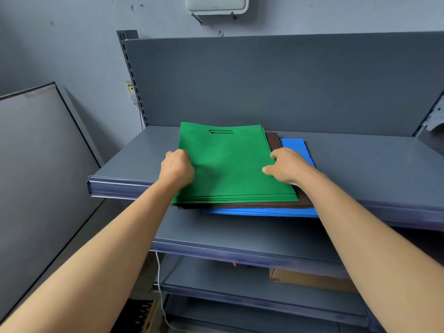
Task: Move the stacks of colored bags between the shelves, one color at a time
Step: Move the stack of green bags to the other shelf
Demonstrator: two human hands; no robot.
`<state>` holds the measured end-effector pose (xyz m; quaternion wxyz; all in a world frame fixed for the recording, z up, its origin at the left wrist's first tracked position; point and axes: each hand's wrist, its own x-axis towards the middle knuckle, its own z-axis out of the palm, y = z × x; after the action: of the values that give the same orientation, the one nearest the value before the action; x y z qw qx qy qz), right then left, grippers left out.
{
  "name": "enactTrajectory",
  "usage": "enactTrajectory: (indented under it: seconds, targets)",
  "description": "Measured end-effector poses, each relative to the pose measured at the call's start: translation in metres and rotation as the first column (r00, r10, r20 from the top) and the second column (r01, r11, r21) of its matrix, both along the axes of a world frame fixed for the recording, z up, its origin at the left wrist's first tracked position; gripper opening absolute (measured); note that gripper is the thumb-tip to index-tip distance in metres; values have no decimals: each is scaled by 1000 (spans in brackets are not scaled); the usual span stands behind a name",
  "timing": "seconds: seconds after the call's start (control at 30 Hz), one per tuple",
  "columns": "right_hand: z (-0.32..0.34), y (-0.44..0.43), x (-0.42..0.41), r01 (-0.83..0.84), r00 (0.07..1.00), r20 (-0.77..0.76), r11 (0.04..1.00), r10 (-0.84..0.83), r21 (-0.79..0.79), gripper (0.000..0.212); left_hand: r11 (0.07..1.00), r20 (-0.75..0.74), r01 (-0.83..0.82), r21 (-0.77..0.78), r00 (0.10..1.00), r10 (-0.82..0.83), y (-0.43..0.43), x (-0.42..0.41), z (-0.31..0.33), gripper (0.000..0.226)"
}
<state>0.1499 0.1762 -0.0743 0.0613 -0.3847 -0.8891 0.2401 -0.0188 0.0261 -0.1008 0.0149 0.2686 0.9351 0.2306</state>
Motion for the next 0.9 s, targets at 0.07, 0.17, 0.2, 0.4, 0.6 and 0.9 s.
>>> enactTrajectory:
  seconds: [0.07, 0.17, 0.2, 0.4, 0.6, 0.9]
  targets:
    - [1, 0, -3, 40, 998, -40, 998, -42, -42, 43, 1000, 20, -4, -5, 1000, 4, -1, -1, -1, 24]
    - [0, -1, -10, 67, 994, -80, 989, -78, -133, 45, 1000, 59, -19, -6, 998, 19, -2, -4, -3, 32]
    - [-2, -2, -12, 63, 995, -68, 988, -73, -139, 45, 1000, 72, -24, -10, 997, 25, -3, -4, -3, 32]
    - [-3, -12, -24, -38, 999, -23, 999, 38, -6, 50, 995, 44, -95, 17, 995, 94, -8, -9, 3, 31]
    - [2, -14, -36, -18, 995, -94, 998, 24, 60, 52, 993, -77, -114, 24, 990, 116, -8, 0, 10, 37]
    - [7, -13, -47, 81, 974, -215, 996, -70, 43, 35, 983, -121, -108, 147, 985, 126, -21, 2, 18, 40]
